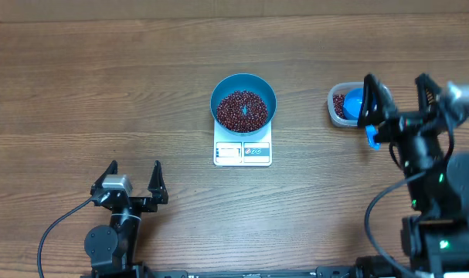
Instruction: Scoop item into bowl and weigh 150g on scale
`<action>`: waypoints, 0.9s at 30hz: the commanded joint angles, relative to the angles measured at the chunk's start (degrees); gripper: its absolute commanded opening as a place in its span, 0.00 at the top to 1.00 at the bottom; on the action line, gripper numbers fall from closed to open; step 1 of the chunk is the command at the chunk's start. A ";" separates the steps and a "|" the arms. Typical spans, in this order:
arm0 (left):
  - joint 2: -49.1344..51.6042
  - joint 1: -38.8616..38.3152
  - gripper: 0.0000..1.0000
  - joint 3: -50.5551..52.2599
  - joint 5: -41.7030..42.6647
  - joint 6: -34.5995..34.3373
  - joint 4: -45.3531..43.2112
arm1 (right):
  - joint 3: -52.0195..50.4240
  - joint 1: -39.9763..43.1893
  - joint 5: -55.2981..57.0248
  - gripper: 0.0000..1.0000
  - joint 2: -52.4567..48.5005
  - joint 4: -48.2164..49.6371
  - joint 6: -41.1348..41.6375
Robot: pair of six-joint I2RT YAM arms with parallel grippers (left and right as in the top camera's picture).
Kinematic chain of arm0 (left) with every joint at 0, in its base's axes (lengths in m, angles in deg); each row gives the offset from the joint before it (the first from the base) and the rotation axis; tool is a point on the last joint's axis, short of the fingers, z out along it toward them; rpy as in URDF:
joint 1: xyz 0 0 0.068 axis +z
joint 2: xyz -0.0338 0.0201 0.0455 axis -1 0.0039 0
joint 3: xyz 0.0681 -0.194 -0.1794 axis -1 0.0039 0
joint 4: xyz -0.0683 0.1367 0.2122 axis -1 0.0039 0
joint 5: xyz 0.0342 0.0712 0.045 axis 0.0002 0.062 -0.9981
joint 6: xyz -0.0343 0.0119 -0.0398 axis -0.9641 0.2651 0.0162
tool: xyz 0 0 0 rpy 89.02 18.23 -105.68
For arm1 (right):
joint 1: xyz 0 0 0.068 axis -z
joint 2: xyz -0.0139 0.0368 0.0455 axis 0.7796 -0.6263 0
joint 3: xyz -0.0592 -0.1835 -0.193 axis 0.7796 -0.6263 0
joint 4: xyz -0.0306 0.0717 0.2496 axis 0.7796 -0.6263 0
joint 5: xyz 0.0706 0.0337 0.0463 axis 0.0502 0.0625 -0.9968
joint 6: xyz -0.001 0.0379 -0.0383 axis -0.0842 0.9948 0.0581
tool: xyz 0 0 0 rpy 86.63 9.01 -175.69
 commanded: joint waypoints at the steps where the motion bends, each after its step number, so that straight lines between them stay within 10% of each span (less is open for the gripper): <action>1: -0.44 0.39 0.00 0.20 0.66 -0.52 0.00 | -8.90 0.04 -1.68 0.00 5.49 8.63 -0.13; 12: -0.44 0.39 0.00 0.20 0.66 -0.52 0.00 | -33.97 0.04 -1.62 0.00 20.46 29.14 -0.15; 27: -0.44 0.39 0.00 0.20 0.66 -0.52 0.00 | -45.83 -0.04 1.90 0.00 39.69 16.41 -1.68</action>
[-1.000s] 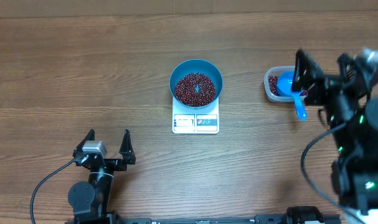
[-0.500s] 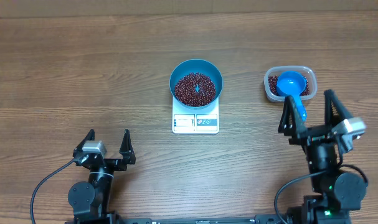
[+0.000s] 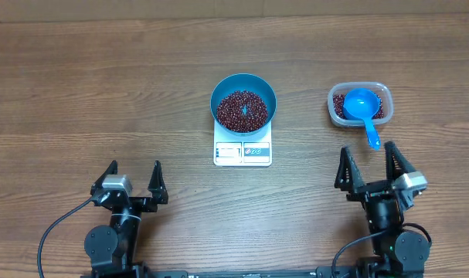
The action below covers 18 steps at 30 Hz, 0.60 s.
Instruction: Scoop item into bowl and weigh 150g on scale
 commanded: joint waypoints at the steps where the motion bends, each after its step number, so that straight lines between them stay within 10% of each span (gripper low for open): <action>1: -0.44 0.39 0.01 0.20 0.63 -0.52 -0.04 | -0.63 -0.02 2.67 0.00 2.60 -1.95 -1.64; 18: -0.44 0.39 0.00 0.20 0.63 -0.52 -0.04 | -0.61 -0.11 0.70 0.00 2.84 -17.42 -10.78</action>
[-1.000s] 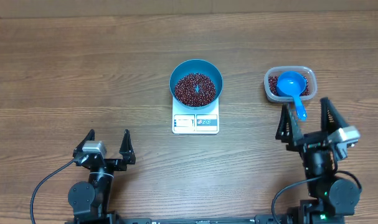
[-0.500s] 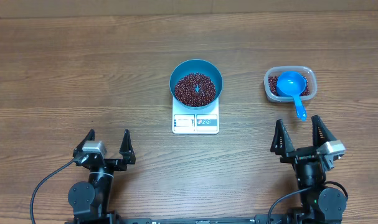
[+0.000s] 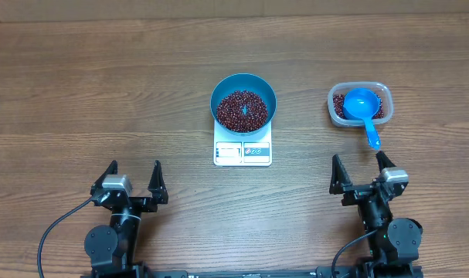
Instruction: Scoop item into bowl and weigh 150g on scale
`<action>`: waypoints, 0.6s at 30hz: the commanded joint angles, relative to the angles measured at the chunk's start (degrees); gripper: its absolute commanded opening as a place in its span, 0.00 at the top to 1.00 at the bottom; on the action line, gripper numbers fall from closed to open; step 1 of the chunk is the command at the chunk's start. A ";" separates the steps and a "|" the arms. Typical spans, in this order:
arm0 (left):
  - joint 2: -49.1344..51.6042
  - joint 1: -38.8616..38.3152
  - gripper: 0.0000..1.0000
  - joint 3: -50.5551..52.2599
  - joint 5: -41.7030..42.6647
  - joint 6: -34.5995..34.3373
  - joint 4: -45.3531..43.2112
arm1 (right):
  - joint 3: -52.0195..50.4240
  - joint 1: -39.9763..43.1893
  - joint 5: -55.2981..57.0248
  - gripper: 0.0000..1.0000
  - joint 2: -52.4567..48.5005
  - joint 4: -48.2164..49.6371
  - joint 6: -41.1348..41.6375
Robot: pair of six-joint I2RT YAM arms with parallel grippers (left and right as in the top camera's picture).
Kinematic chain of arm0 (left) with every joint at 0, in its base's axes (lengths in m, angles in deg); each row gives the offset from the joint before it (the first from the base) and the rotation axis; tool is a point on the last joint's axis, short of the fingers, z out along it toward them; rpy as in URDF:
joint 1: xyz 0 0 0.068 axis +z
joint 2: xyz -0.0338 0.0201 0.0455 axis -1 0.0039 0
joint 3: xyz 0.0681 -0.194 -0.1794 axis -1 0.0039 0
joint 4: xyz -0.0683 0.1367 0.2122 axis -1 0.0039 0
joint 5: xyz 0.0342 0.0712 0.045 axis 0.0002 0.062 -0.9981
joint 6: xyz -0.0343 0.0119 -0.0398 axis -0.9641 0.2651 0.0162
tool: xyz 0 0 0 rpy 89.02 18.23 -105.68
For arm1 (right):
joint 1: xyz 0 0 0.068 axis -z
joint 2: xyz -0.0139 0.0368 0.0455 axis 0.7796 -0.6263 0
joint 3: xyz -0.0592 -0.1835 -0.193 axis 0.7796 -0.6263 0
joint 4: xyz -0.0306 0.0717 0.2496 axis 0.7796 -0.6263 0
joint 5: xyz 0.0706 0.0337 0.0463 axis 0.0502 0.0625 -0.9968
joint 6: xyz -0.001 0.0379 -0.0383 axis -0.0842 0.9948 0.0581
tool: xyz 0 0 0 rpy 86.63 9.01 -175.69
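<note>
A blue bowl (image 3: pixel 243 103) holding red beans (image 3: pixel 242 110) stands on a white scale (image 3: pixel 242 152) at the table's middle. To the right, a clear container (image 3: pixel 359 103) of beans has a blue scoop (image 3: pixel 362 108) resting in it, its handle pointing toward the front. My right gripper (image 3: pixel 360 174) stands open at the front right, below the container and apart from it. At the front left my left gripper (image 3: pixel 133 179) is open too, with nothing between its fingers.
The wooden table (image 3: pixel 103 85) carries the scale, the bowl and the container. Both arm bases sit at the front edge.
My right gripper has shifted a little to the left and toward the front at the front right. The scoop, bowl and left arm are unchanged.
First my right gripper stood at the container, around the scoop's handle. Then the scoop lay in the container and the gripper was open at the front right. Now it sits slightly further left there. The left arm stayed put.
</note>
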 commanded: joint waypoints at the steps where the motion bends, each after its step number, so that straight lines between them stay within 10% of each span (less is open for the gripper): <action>1: -0.44 0.39 0.00 0.20 0.63 -0.52 -0.02 | -0.61 -0.09 0.11 0.00 0.50 0.20 -2.60; 18: -0.44 0.39 0.01 0.20 0.63 -0.52 -0.02 | -0.61 1.88 0.11 0.00 0.46 0.22 -2.58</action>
